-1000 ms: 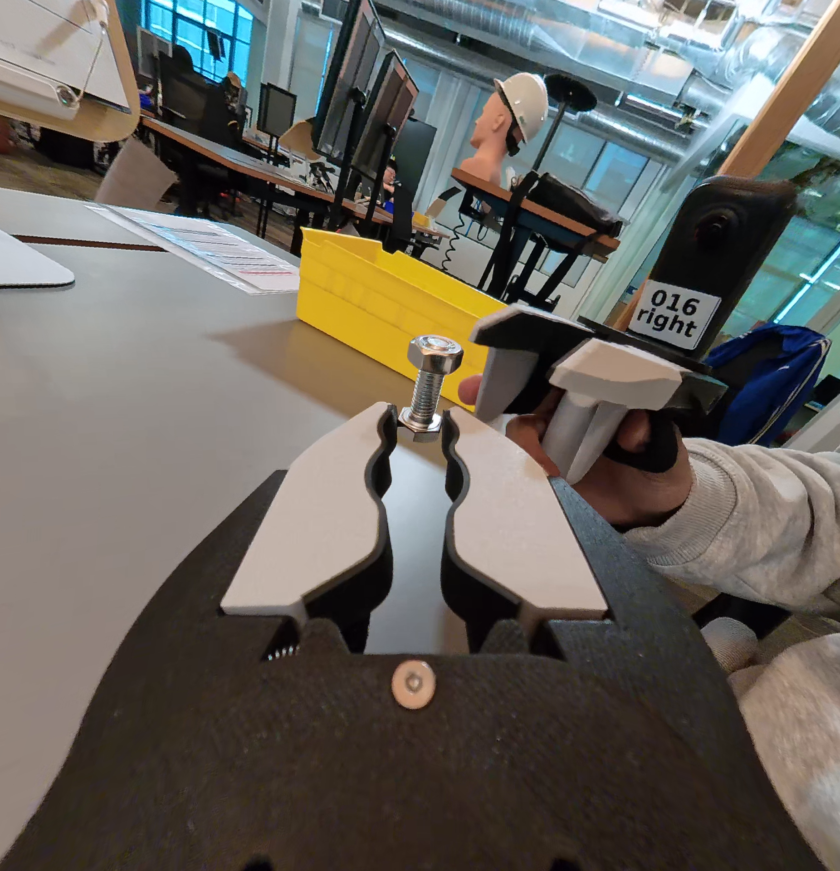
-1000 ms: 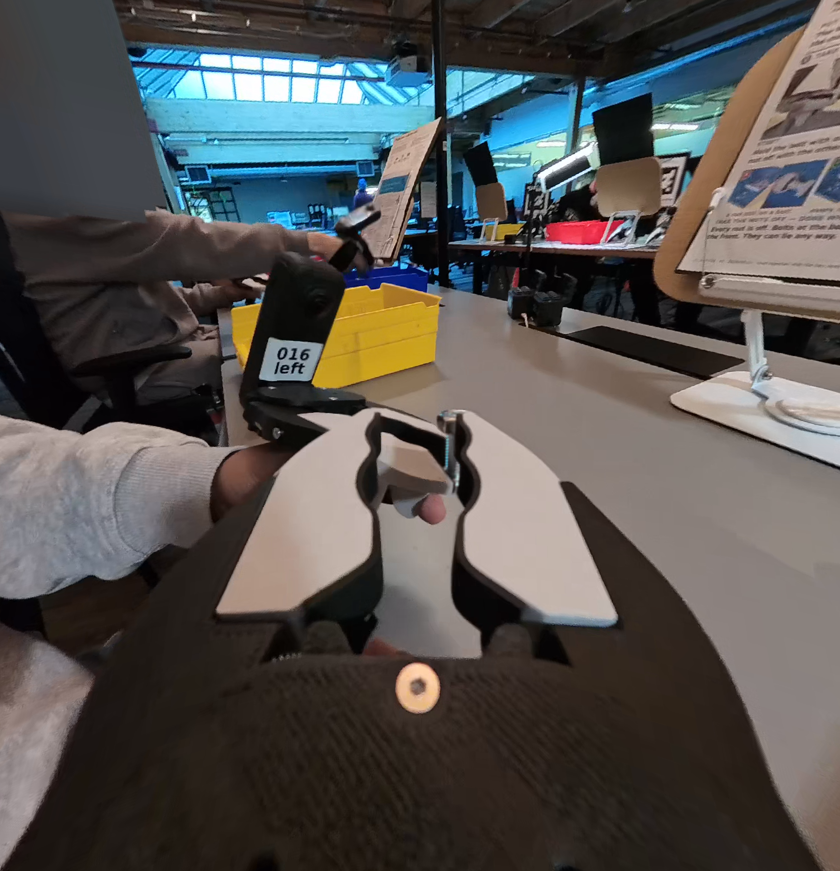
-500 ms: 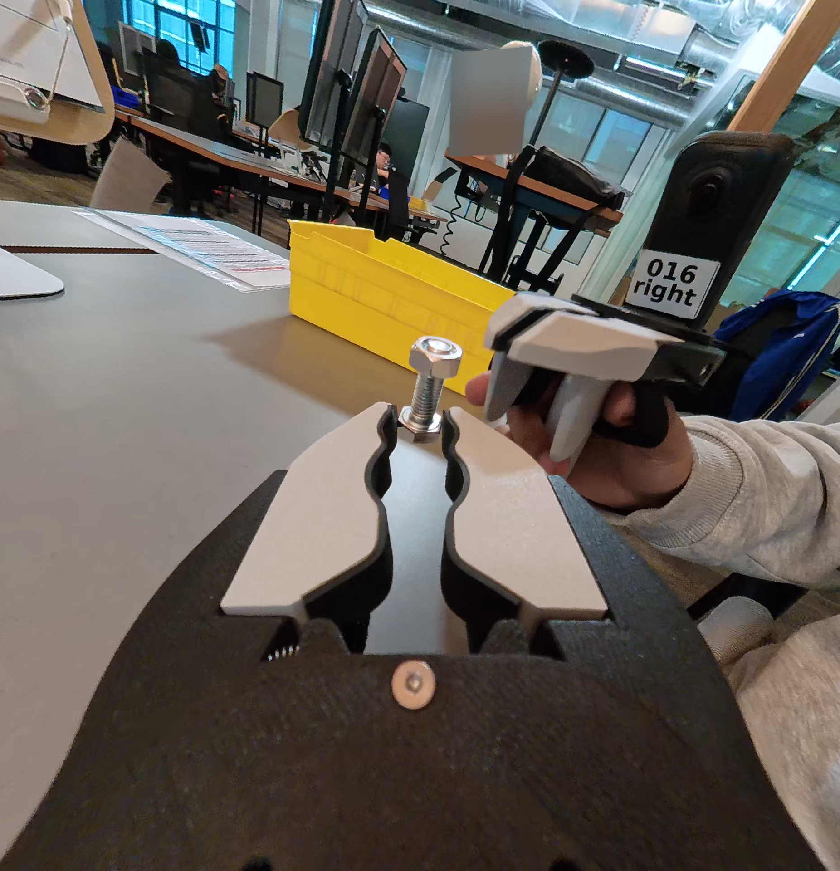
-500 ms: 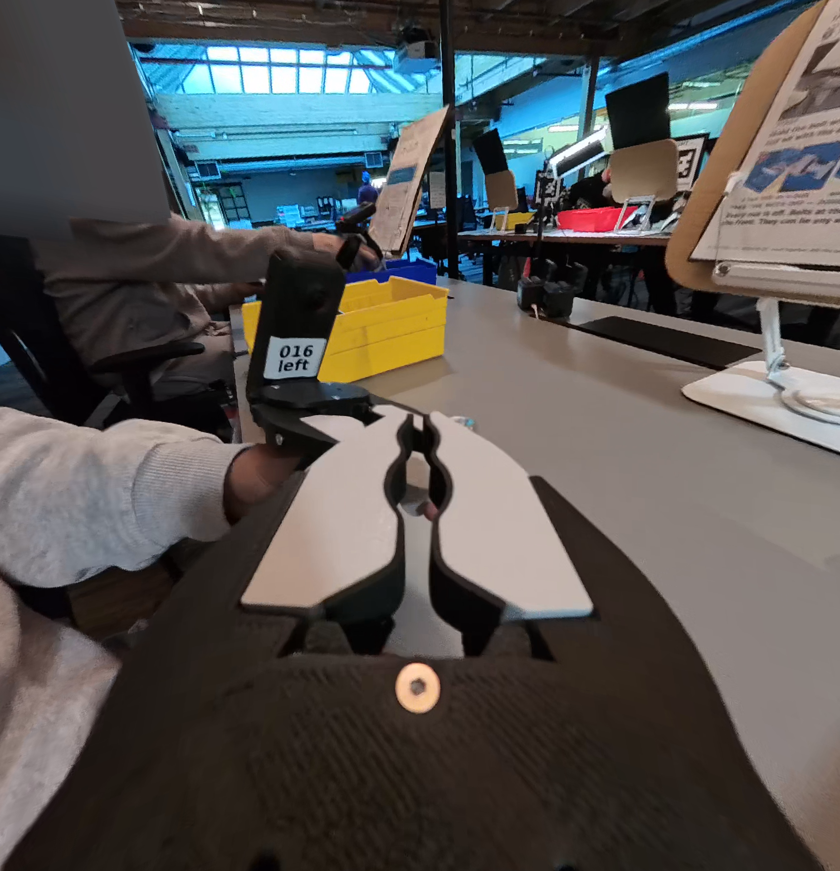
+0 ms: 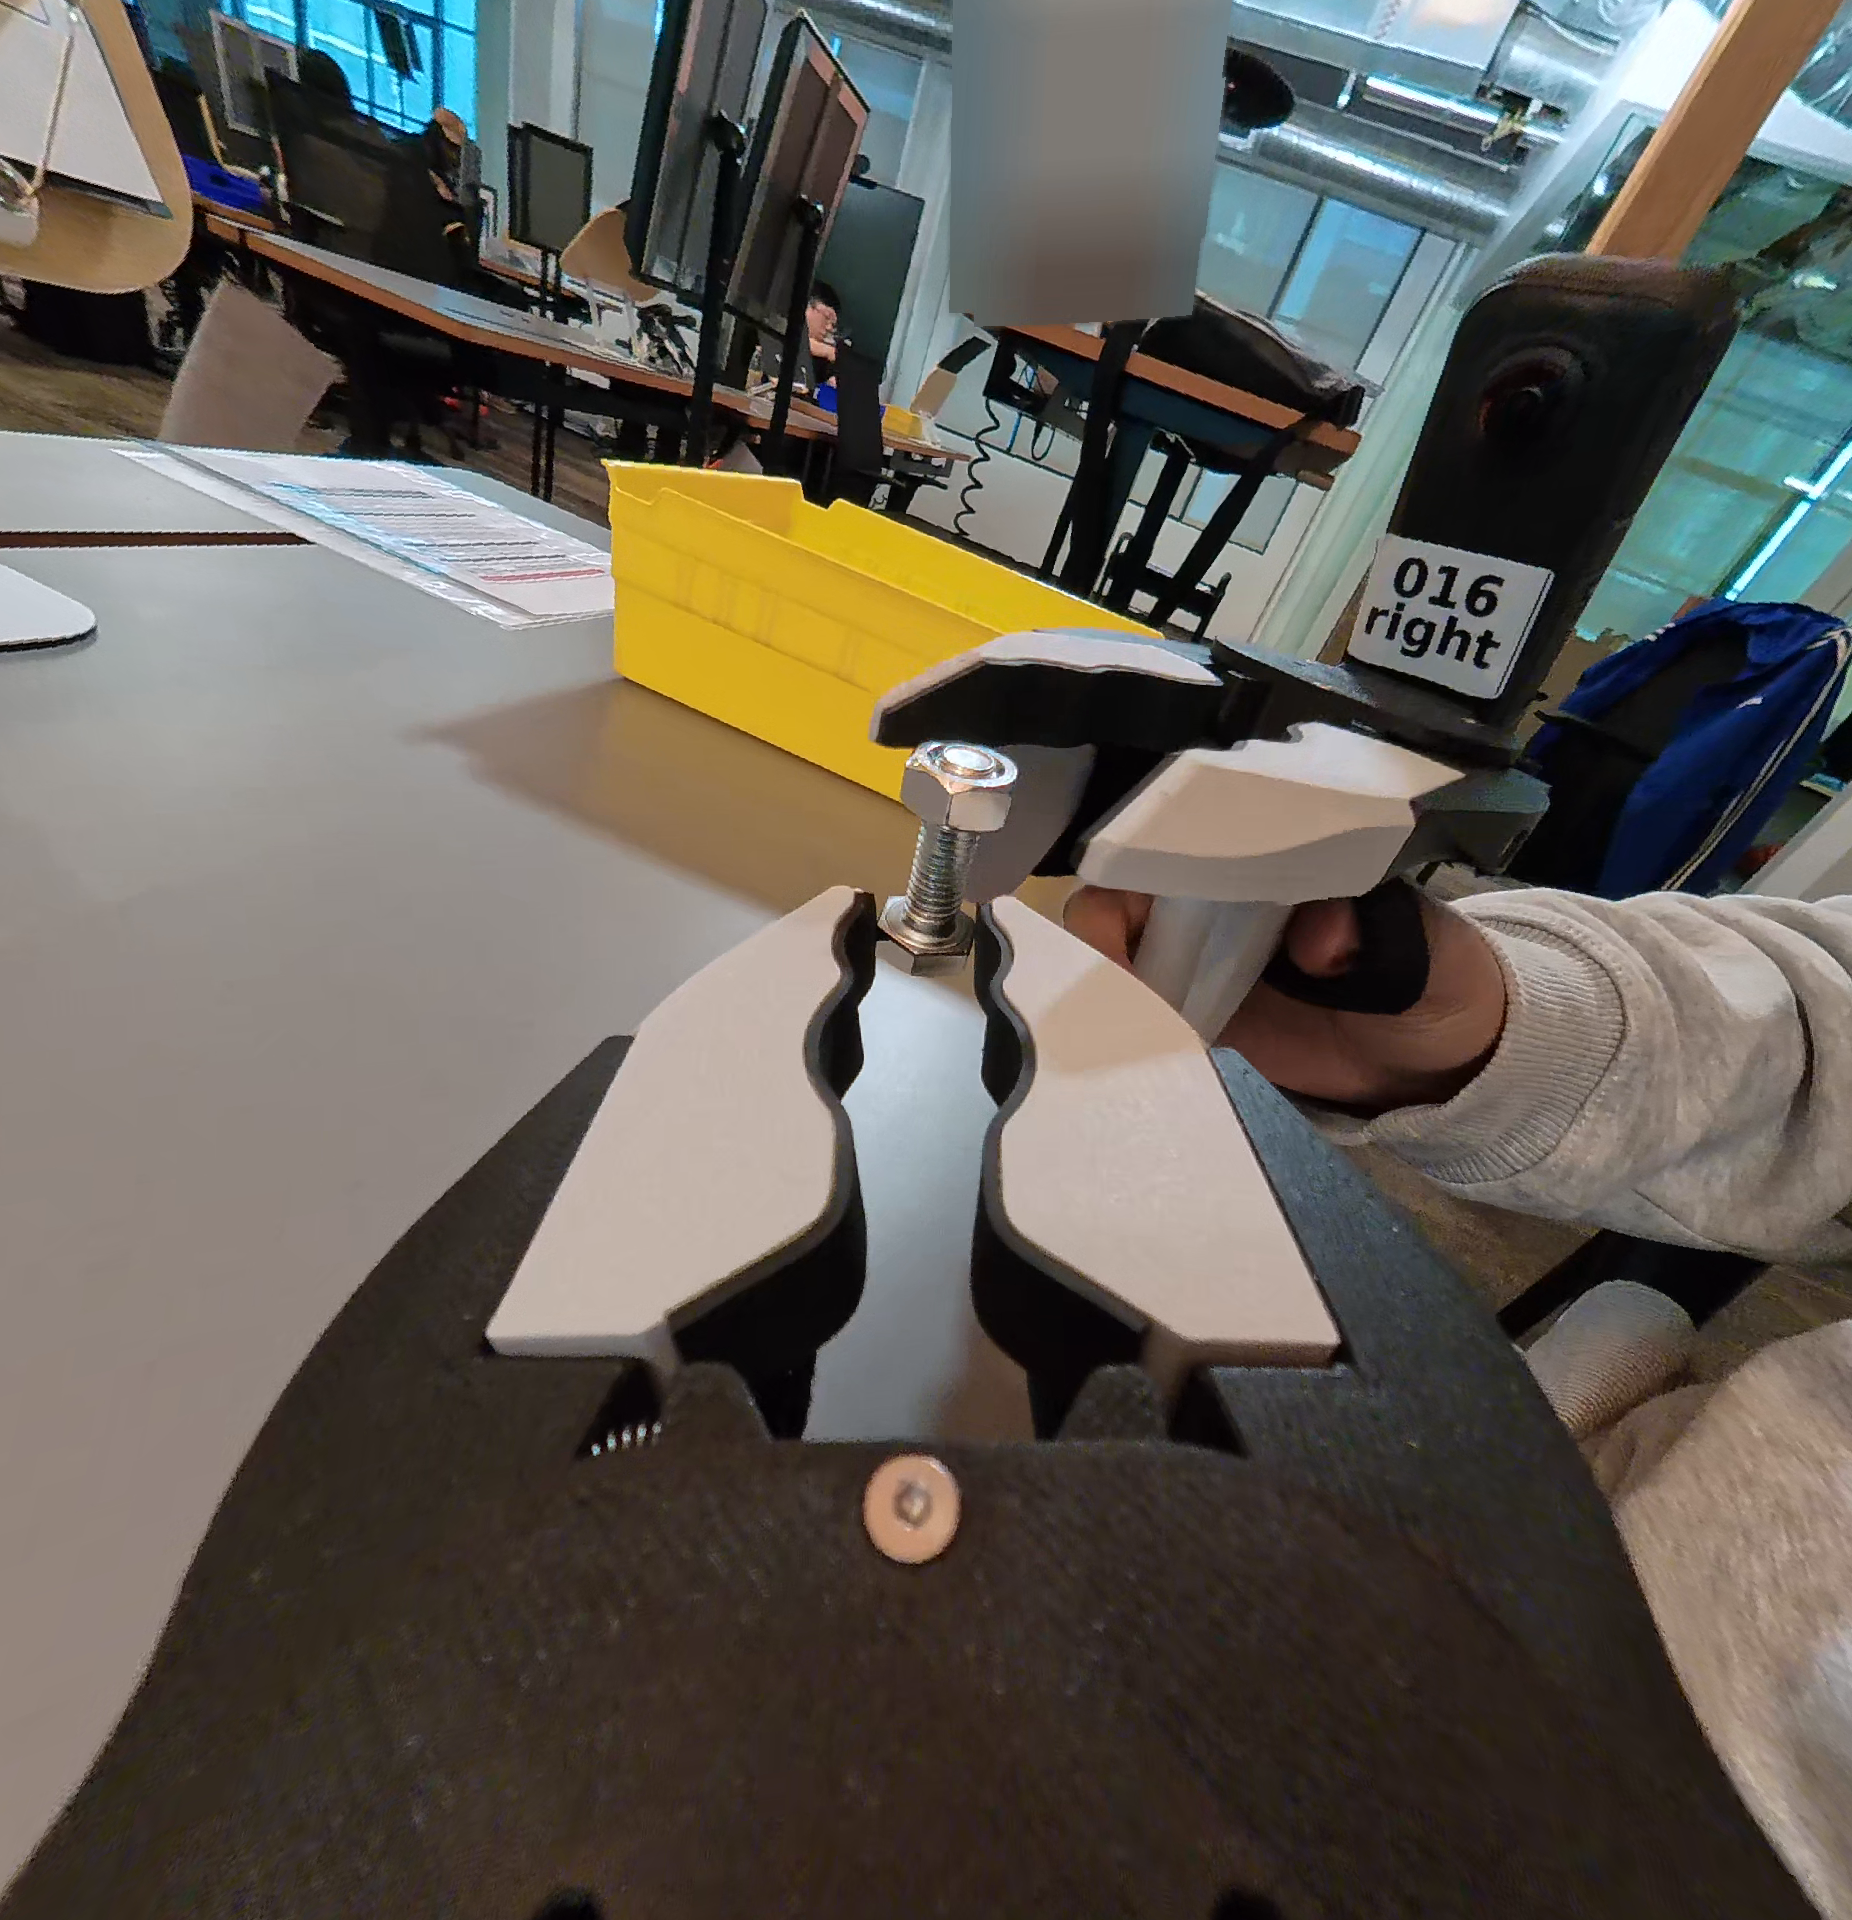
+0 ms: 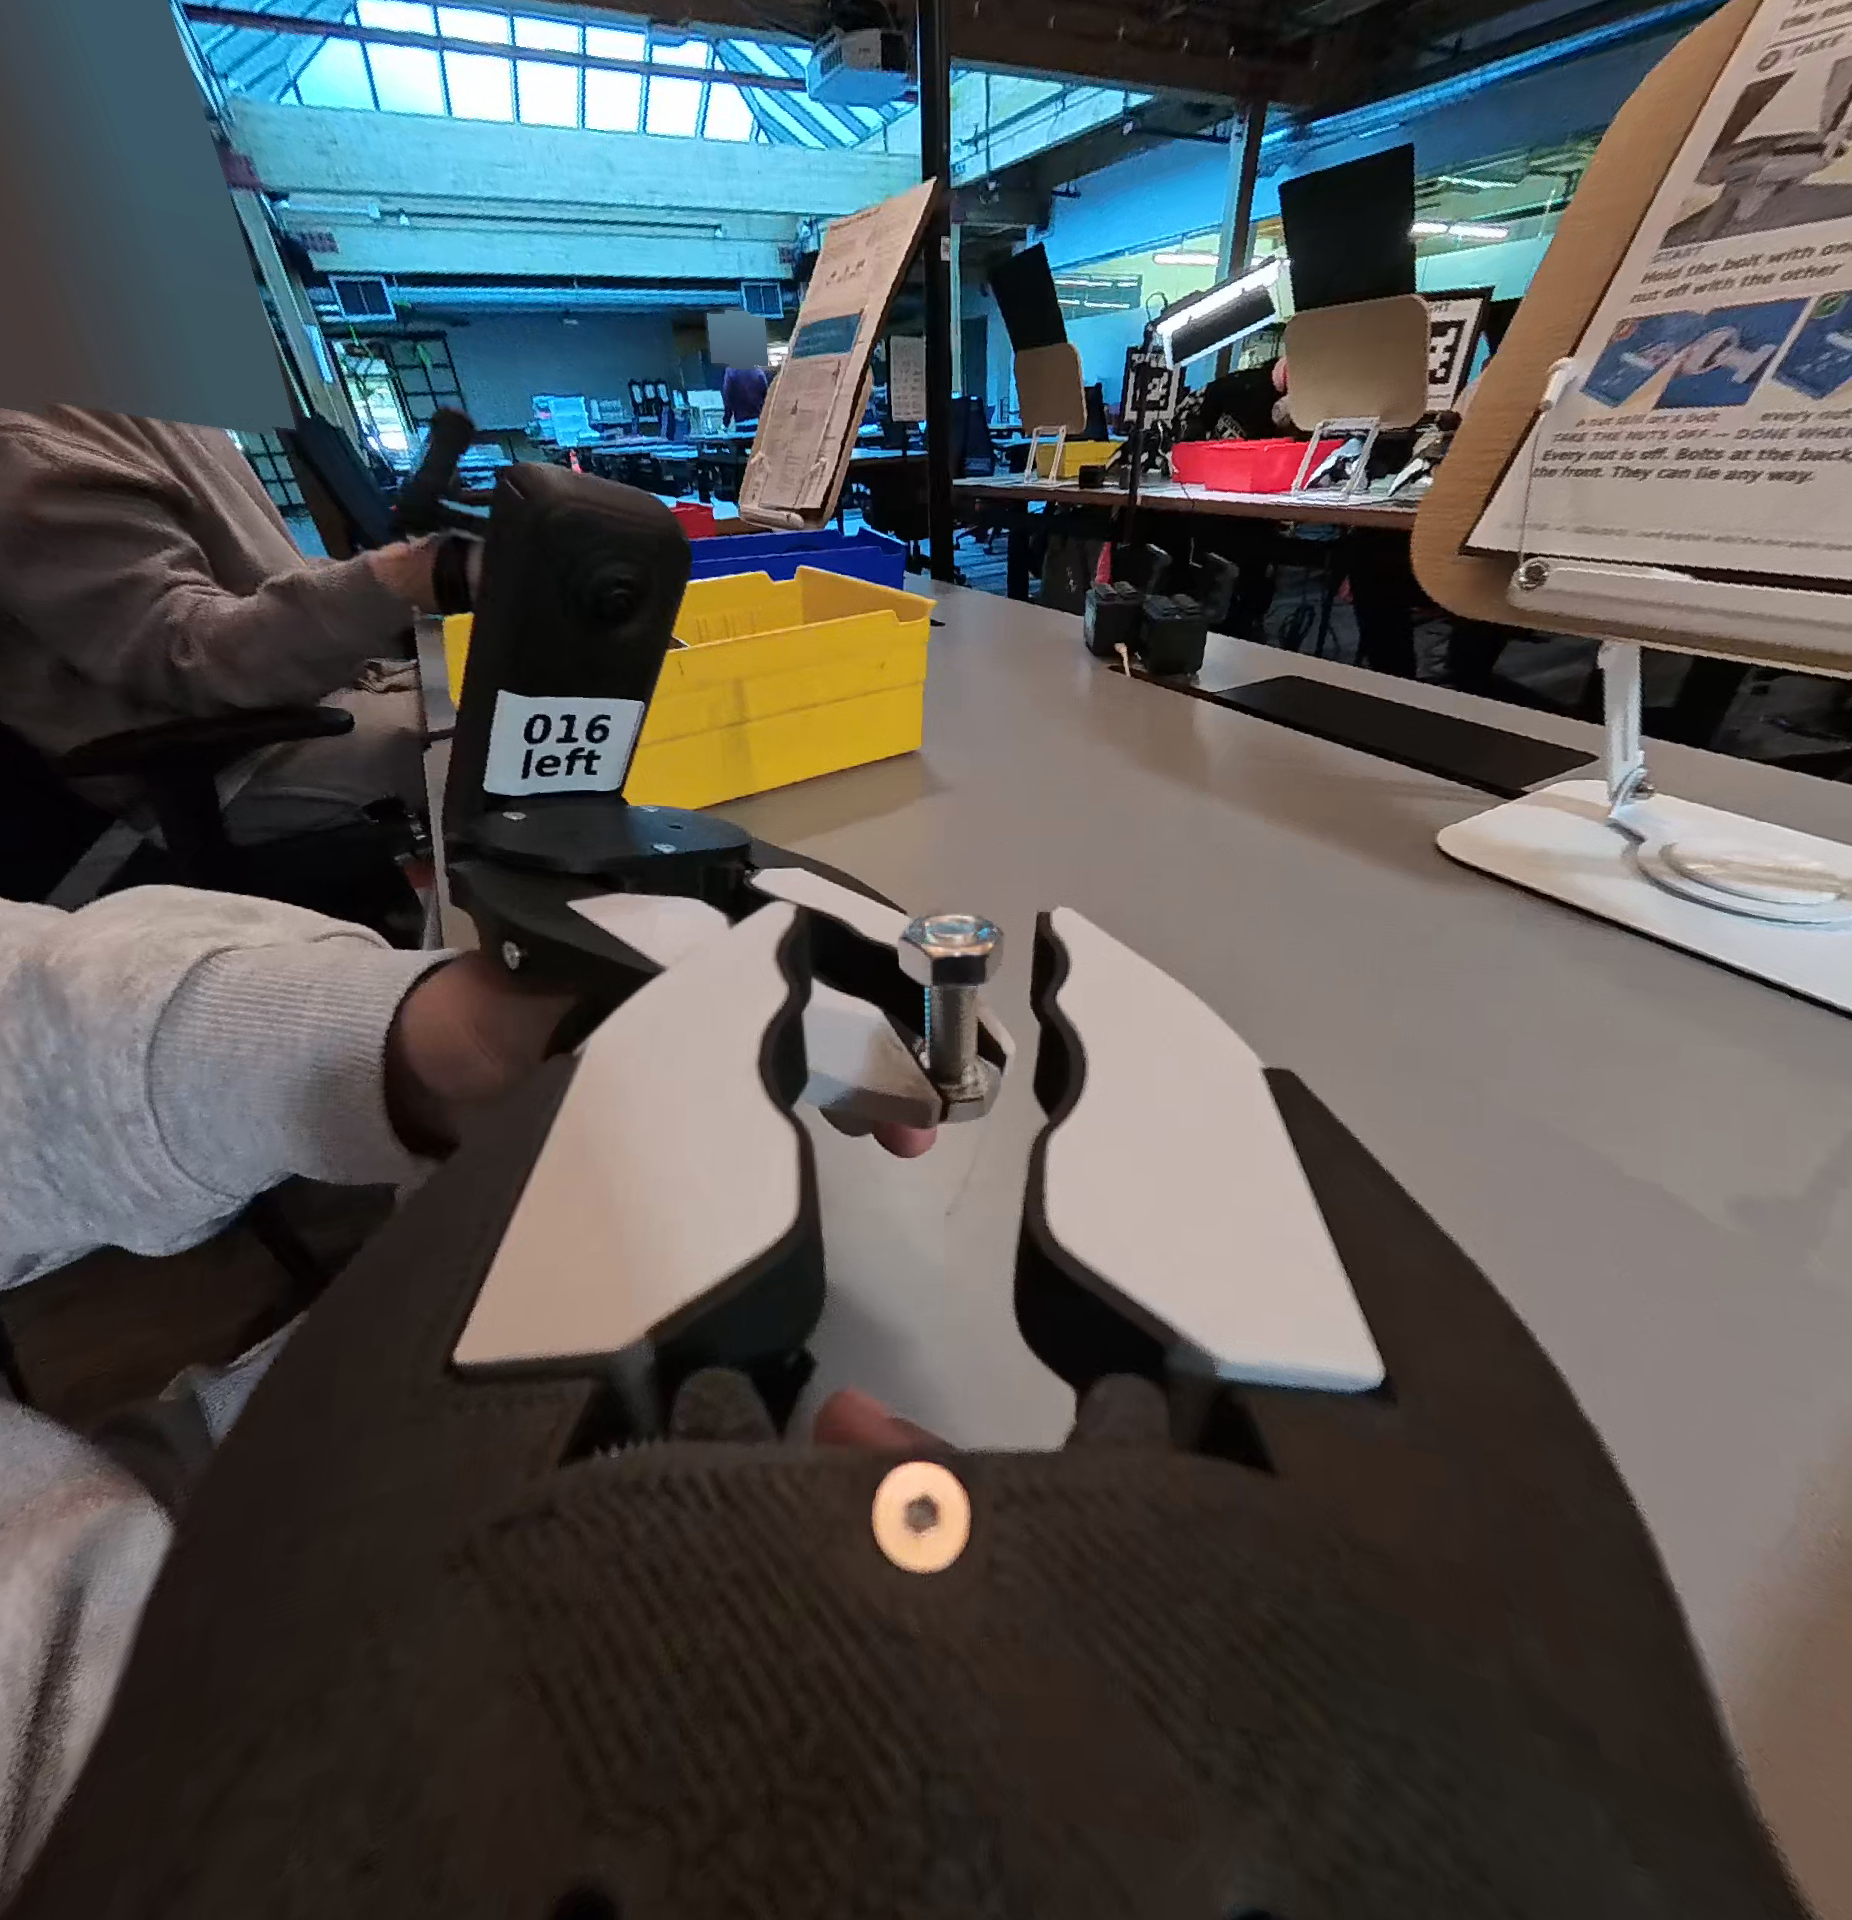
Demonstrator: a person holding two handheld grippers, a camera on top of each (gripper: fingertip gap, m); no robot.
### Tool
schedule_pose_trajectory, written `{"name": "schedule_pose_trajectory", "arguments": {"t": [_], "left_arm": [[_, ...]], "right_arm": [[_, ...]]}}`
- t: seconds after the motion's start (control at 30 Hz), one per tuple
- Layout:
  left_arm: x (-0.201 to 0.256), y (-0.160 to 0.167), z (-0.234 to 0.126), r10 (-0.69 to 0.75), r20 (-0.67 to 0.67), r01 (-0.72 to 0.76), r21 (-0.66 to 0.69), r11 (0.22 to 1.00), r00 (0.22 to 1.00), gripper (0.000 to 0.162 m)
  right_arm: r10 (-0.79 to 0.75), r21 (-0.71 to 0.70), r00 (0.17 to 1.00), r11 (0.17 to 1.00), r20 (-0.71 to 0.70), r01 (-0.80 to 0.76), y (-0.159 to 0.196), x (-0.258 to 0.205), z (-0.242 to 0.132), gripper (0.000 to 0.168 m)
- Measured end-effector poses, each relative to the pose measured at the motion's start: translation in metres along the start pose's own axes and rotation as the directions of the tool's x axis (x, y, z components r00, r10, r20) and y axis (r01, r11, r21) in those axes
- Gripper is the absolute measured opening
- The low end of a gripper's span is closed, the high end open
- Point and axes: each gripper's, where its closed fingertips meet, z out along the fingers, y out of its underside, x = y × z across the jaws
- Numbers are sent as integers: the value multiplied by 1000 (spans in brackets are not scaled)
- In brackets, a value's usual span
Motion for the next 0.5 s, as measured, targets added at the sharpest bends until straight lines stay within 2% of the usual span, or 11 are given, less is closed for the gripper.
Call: {"name": "schedule_pose_trajectory", "arguments": {"t": [0.1,0.23,0.5], "left_arm": [[3,0,1,7,-11,-7,-1,1000,1000,19],[5,-2,0,8,-25,-7,16,1000,1000,19],[12,-9,-2,32,-54,-29,62,998,998,19]], "right_arm": [[-3,-3,1000,1000,-8,3,0,2,-1,36],[3,-17,1000,1000,-4,-3,2,4,-2,20],[-17,-3,1000,1000,10,17,-6,0,-5,19]]}}
